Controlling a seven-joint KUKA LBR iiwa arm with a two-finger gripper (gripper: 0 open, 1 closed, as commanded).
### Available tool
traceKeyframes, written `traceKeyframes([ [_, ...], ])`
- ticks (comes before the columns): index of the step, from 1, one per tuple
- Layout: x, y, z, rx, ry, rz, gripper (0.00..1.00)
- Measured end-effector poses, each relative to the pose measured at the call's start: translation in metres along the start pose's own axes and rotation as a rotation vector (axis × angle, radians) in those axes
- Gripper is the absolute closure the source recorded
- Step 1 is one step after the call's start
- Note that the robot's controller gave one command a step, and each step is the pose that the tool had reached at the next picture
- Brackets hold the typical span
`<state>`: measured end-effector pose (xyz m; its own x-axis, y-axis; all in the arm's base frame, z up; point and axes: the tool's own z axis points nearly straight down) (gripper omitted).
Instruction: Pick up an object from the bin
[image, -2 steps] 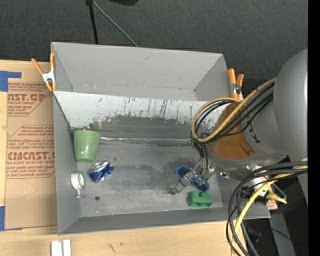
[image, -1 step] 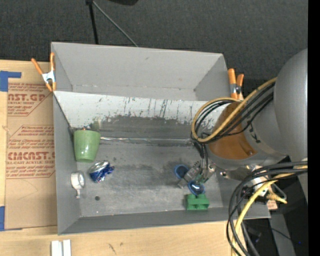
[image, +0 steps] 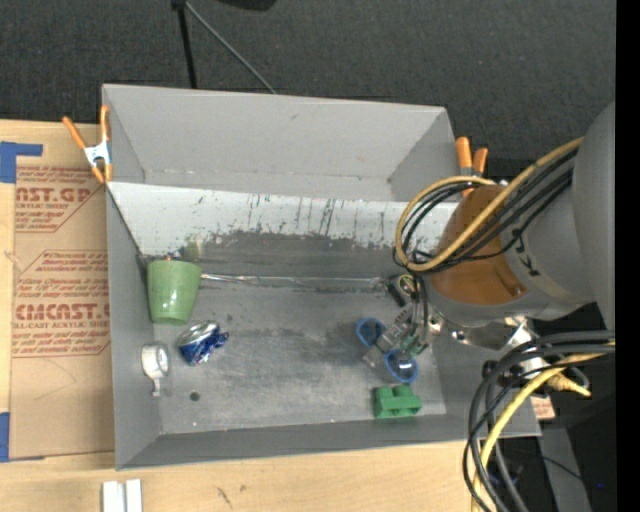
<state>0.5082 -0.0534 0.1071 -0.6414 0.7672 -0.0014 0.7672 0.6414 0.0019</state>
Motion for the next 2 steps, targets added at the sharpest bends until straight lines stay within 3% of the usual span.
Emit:
traceKeyframes([
  [2, 0.001, 0.001, -0.032, 0.001, 0.001, -0.003, 1.0],
])
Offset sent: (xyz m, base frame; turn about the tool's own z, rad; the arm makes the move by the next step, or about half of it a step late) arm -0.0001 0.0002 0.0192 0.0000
